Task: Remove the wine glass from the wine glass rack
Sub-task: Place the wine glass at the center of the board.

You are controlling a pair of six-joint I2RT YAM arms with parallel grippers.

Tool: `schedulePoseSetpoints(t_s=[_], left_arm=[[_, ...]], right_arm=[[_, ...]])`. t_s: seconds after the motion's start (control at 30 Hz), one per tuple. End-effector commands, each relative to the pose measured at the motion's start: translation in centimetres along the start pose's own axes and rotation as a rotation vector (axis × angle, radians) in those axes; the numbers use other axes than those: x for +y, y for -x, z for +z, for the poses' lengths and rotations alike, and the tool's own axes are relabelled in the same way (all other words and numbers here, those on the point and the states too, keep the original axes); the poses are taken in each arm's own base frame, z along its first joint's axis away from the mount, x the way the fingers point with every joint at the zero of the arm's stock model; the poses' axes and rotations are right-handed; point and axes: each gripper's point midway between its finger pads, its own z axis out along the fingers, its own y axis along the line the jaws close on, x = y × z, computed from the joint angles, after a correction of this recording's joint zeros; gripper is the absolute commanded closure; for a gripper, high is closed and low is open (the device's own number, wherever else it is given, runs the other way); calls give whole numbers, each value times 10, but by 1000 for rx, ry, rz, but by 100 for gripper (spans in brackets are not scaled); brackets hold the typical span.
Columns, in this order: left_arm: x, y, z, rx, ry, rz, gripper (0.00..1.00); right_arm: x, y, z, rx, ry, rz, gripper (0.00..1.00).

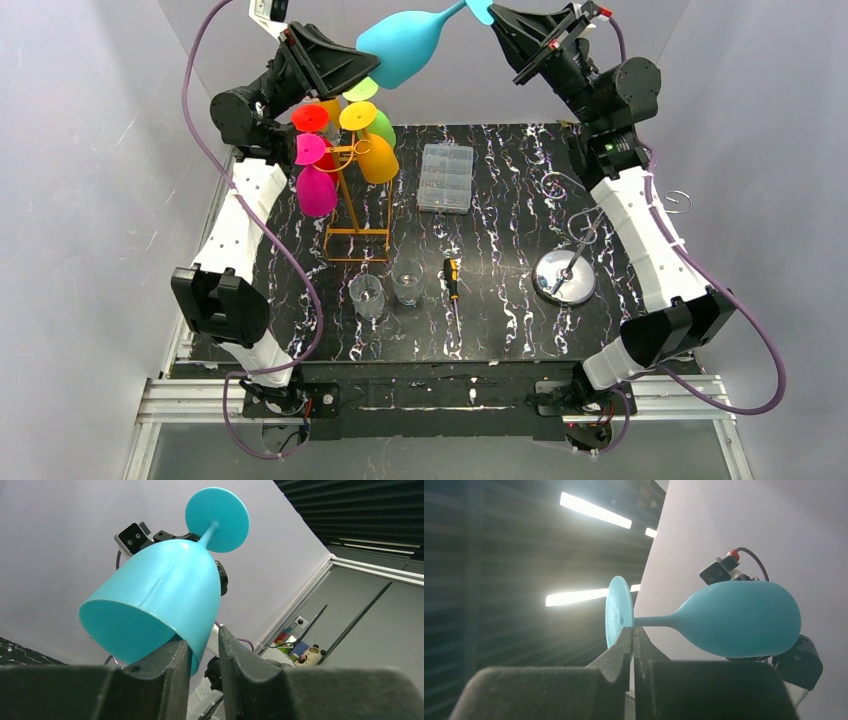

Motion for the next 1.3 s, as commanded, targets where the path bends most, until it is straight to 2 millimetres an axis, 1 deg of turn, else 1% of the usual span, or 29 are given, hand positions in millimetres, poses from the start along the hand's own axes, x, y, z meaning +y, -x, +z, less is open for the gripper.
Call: schedulePoseSetpoints(t_s=[0.0, 0.07, 0.1, 0.2, 0.33, 0.37, 0.43, 0.6, 0.7, 0.8, 0.83, 0.9, 0.97, 1.03, 1.17, 1.27], left_arm=[[-48, -5, 2, 5, -98, 72, 83], [-52, -6, 2, 3, -102, 73, 96], [-55, -6, 2, 0, -104, 75, 100], [-59, -7, 3, -5, -90, 74, 100], [-65, -10, 3, -1, -49, 90, 100], [-67, -12, 3, 2, -35, 100, 100], [-69, -14, 1, 2, -7, 112, 100], [-74, -22, -5, 9, 95, 136, 100], [-73, -31, -13, 18, 177, 162, 100], [-70, -45, -23, 47, 292, 192, 100], [-63, -50, -28, 54, 370, 191, 100], [-52, -72, -38, 125, 521, 220, 100], [-45, -90, -48, 178, 613, 213, 100], [-37, -106, -63, 223, 704, 187, 100], [-27, -137, -86, 327, 832, 173, 100], [-23, -169, -99, 455, 892, 165, 100]], right_arm=[[32, -16, -10, 6, 69, -71, 99], [31, -16, -12, -5, 57, -87, 97], [31, -17, -13, -12, 48, -99, 92], [32, -19, -17, -34, 25, -160, 76], [34, -22, -28, -90, -50, -299, 41], [33, -22, -32, -105, -71, -338, 36], [31, -22, -44, -146, -116, -408, 26], [21, -19, -75, -218, -260, -591, 9], [16, -15, -90, -240, -350, -718, 2], [22, -10, -100, -260, -426, -851, 2], [23, -7, -103, -266, -449, -889, 1], [21, -2, -106, -263, -492, -956, 2], [16, 6, -109, -264, -550, -1004, 2], [9, 13, -111, -261, -591, -1041, 1], [-3, 26, -116, -264, -656, -1099, 2], [-15, 33, -116, -242, -704, -1117, 2]])
